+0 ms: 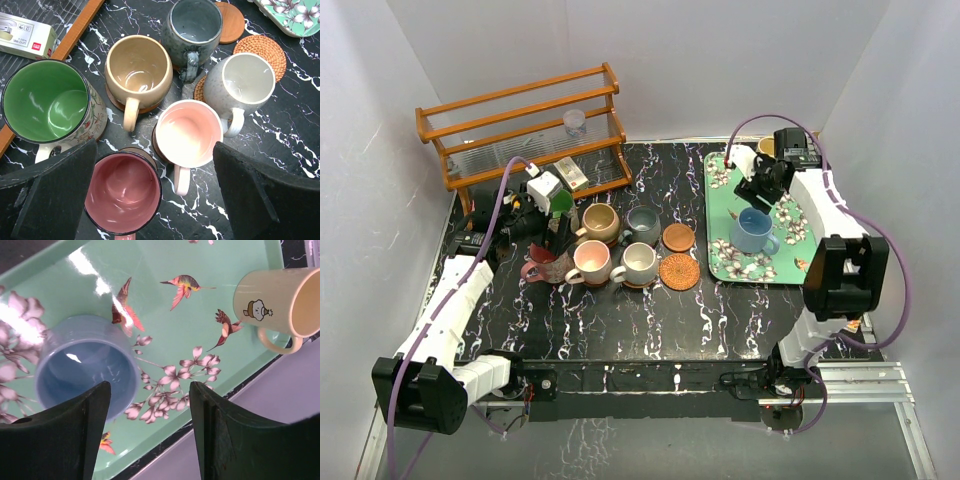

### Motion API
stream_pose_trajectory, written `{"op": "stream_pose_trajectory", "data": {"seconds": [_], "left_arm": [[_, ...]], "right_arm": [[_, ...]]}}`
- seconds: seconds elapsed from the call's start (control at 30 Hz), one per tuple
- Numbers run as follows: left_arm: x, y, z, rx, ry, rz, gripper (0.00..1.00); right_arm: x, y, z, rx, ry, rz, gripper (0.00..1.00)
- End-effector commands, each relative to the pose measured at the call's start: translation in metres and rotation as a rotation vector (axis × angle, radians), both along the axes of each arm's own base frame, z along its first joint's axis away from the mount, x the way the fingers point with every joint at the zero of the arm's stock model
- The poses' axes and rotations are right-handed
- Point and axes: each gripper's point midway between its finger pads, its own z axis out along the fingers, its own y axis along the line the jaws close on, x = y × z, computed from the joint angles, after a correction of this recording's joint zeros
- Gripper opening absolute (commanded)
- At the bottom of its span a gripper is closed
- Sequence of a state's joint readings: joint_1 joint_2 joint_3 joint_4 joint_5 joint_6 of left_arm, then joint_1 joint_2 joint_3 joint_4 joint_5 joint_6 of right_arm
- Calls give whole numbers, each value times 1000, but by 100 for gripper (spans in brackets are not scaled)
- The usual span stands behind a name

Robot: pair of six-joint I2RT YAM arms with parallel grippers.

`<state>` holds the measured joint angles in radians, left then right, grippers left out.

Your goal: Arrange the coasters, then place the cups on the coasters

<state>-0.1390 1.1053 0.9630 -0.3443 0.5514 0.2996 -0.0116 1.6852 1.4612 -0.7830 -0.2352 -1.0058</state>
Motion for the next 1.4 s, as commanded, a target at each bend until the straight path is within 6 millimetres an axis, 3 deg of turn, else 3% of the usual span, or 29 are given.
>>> {"op": "stream_pose_trajectory", "data": {"seconds": [0.0, 0.07, 0.47, 0.77, 1.1, 1.37], "left_arm": [[-2, -2, 7, -14, -25, -22, 99], [-3, -1, 7, -13, -28, -21, 99], [-4, -1, 6, -10, -31, -22, 99], [-5, -1, 5, -13, -33, -26, 99], [-7, -2, 4, -16, -32, -33, 99], [-8, -4, 4, -24, -29, -43, 99]], "right_arm": [[14, -6, -5, -49, 45, 104, 62], [16, -7, -19, -50, 105, 105, 61], [10, 7, -50, -8, 234, 158, 58], [4, 29, -63, 8, 296, 184, 43], [-2, 8, -59, 0, 335, 2, 16], [-27, -21, -58, 86, 341, -308, 9]]}}
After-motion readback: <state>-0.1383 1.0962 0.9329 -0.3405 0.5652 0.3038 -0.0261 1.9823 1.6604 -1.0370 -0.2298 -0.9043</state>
